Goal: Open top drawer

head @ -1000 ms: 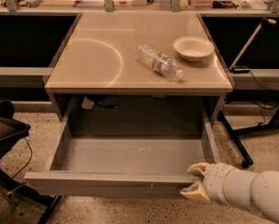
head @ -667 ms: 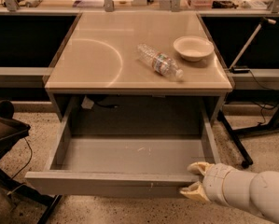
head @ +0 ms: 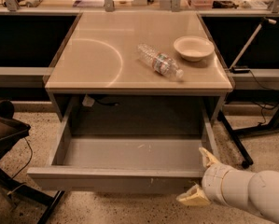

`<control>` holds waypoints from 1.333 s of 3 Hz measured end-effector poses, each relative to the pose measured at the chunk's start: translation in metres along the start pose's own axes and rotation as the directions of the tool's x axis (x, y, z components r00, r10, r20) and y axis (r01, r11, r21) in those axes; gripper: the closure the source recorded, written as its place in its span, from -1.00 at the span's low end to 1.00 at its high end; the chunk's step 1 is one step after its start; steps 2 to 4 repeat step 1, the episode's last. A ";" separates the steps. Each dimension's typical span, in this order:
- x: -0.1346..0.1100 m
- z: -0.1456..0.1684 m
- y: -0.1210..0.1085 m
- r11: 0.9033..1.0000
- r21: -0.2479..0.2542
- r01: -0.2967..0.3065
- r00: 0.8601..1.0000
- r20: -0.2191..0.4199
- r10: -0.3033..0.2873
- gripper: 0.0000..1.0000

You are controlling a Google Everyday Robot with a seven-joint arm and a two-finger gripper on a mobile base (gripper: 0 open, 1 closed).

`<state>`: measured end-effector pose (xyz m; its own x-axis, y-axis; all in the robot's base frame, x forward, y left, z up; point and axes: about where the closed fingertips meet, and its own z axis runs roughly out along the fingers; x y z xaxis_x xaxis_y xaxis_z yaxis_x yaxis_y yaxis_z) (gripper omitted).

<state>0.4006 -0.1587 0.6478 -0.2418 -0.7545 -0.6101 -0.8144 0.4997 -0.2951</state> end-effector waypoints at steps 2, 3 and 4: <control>0.000 0.000 0.000 1.000 0.000 0.000 1.000 0.000 0.000 -1.00; 0.000 0.000 0.000 1.000 0.000 0.000 1.000 0.000 0.000 -1.00; 0.000 0.000 0.000 1.000 0.000 0.000 1.000 0.000 0.000 -1.00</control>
Offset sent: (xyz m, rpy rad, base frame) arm 0.0000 0.0000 0.0000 0.0000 0.0000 0.0000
